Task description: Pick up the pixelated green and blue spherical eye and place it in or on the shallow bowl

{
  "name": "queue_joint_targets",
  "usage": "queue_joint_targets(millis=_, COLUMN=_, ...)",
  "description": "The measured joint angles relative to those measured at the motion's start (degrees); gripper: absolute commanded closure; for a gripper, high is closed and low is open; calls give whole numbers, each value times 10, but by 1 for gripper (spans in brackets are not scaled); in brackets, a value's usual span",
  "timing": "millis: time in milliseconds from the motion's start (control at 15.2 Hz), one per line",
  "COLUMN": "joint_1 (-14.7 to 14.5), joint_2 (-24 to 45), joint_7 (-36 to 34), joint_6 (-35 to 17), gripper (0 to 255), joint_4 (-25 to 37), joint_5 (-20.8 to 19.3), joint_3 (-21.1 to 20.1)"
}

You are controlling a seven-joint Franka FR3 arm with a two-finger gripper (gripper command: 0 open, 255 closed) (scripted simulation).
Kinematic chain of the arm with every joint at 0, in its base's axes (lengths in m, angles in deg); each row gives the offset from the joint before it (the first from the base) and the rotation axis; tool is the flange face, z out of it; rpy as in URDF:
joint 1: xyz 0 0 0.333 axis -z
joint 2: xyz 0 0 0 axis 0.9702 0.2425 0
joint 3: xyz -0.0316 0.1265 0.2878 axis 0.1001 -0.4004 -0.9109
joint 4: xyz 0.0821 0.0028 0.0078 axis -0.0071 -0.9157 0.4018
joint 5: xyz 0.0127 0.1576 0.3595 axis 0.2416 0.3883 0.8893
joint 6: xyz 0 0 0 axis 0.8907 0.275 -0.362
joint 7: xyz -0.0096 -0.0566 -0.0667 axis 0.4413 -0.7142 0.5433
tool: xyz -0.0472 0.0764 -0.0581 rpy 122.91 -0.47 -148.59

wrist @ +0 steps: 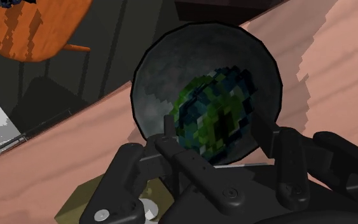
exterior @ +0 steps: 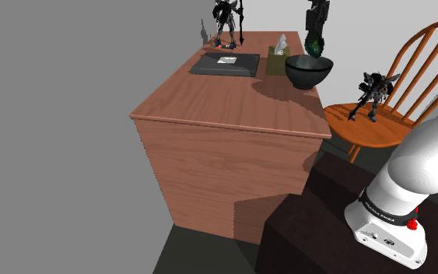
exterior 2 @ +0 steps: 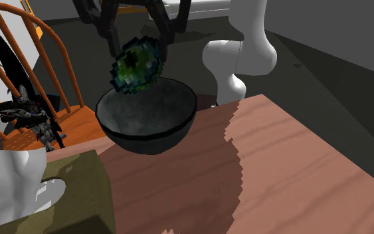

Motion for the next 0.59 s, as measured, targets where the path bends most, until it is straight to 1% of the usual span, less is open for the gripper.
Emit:
queue_joint_targets(millis=198, joint_1=0, joint_2=-8, joint_7=-4, joint_6=-20, gripper=255, joint_4=-28, joint_5=-1, joint_3=-1)
queue_joint_targets(millis=528, joint_1=0, joint_2=-9, joint_7=-5, joint_6=-25, gripper=255, joint_4=-34, joint_5=-1, joint_3=0)
queue_joint_targets(millis=594, joint_1=0, joint_2=-9, joint_7=-5, joint_6=-25, gripper=0, joint_4=-34, joint_5=-1, joint_3=0)
